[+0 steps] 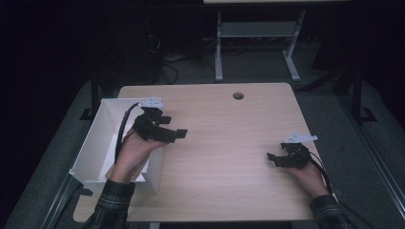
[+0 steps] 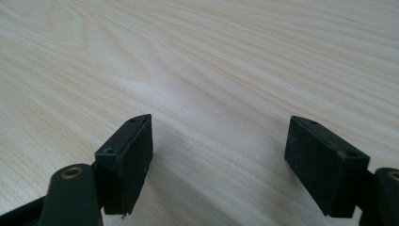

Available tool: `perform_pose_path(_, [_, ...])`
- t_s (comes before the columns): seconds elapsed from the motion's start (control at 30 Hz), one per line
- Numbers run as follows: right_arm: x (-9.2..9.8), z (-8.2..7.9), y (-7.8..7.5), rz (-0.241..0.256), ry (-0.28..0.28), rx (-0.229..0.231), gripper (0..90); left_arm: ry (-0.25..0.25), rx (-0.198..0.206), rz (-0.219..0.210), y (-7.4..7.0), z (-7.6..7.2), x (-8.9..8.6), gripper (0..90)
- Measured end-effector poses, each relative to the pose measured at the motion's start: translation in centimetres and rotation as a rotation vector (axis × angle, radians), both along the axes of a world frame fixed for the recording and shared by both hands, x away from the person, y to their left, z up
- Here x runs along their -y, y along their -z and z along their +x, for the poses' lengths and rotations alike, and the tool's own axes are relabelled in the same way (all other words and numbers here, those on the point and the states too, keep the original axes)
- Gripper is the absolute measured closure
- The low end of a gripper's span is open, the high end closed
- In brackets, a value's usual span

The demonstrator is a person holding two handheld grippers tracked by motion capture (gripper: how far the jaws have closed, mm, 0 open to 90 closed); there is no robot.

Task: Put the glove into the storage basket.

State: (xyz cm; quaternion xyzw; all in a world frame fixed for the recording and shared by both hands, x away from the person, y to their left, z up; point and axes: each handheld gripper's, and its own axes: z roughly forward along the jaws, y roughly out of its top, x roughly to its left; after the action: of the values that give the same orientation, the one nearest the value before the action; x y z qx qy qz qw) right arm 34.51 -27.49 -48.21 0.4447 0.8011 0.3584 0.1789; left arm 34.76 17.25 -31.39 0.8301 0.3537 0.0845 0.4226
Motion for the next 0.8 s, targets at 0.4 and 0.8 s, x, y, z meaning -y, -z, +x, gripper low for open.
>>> perform_pose_path(0.4, [0.0,0.0,0.0,0.001,0.001,-0.001,23.8,0.053,0.012,0.055,3.4,-1.0,4.9,16.2])
perform_pose_path(0.8, [0.0,0.0,0.0,0.001,-0.001,-0.001,23.8,0.077,0.028,0.14,8.6,-2.1,8.5,16.6])
